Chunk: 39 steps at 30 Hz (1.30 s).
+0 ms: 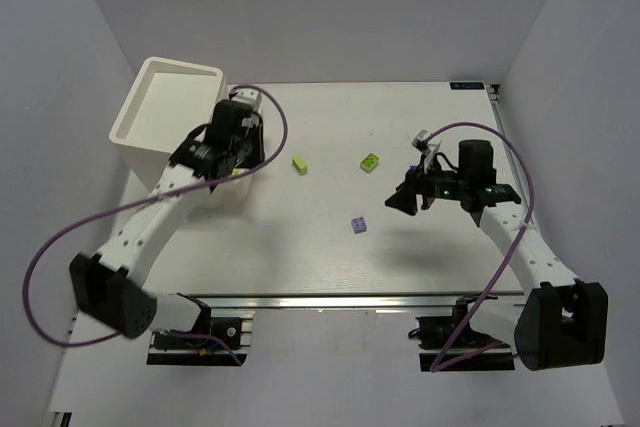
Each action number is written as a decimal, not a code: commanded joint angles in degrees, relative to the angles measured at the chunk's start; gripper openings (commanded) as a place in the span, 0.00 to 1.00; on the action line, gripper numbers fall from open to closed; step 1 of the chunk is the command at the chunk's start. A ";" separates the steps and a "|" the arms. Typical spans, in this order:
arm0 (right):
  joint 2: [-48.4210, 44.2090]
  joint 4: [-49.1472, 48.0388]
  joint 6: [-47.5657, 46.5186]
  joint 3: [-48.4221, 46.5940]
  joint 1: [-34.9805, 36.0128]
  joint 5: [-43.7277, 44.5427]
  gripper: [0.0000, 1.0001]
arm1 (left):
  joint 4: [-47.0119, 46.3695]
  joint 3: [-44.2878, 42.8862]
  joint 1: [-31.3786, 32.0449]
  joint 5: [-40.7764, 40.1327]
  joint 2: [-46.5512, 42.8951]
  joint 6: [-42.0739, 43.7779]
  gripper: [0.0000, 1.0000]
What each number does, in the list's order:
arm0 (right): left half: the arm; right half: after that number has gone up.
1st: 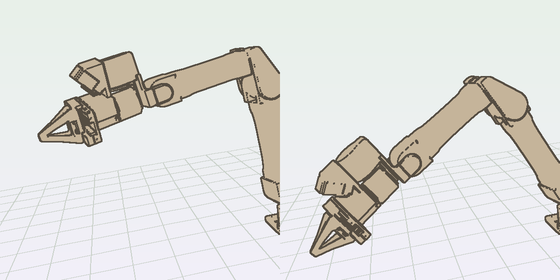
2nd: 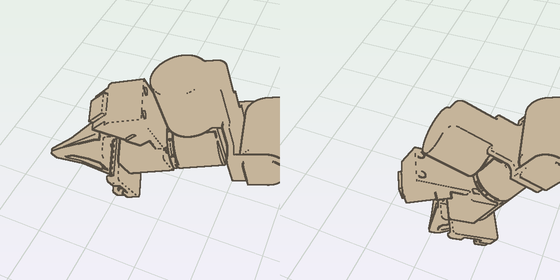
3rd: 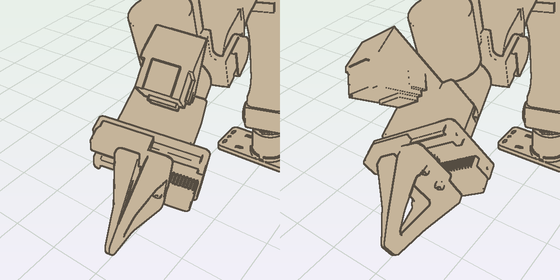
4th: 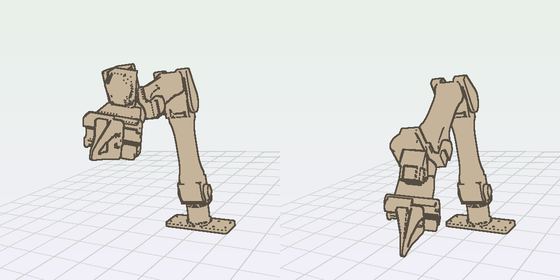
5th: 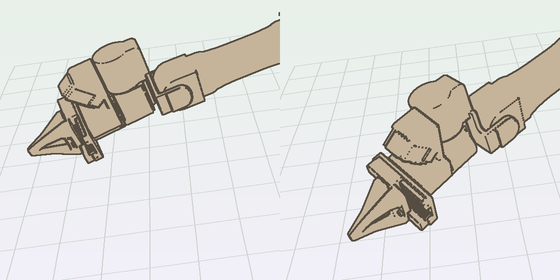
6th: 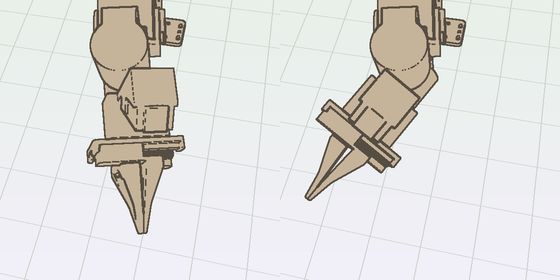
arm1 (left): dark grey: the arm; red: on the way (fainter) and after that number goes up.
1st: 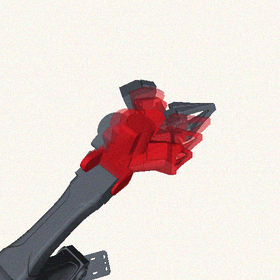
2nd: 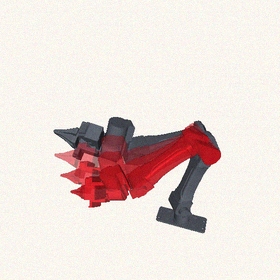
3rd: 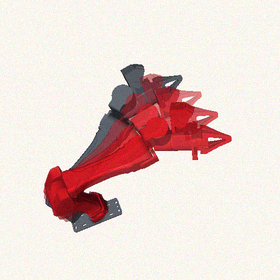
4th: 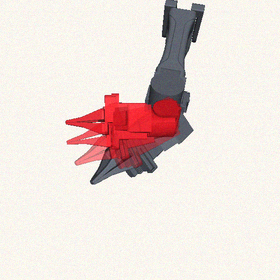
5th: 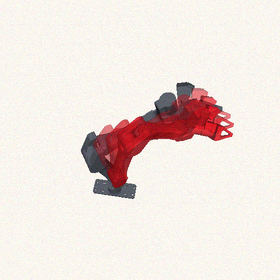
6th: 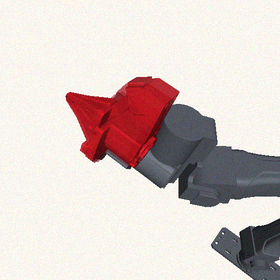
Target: Sort the legos into containers by color
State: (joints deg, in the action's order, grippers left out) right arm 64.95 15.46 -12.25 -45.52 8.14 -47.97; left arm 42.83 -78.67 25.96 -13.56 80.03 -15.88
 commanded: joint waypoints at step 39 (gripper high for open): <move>47.55 9.94 33.87 -41.40 10.05 43.39 0.89 | -22.00 36.57 1.38 24.46 -29.67 0.67 0.70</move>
State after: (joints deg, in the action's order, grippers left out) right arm 111.53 25.45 17.04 -83.70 17.50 -9.61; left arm 22.48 -42.63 27.14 11.70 52.25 -15.46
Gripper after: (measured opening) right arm 0.888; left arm 0.703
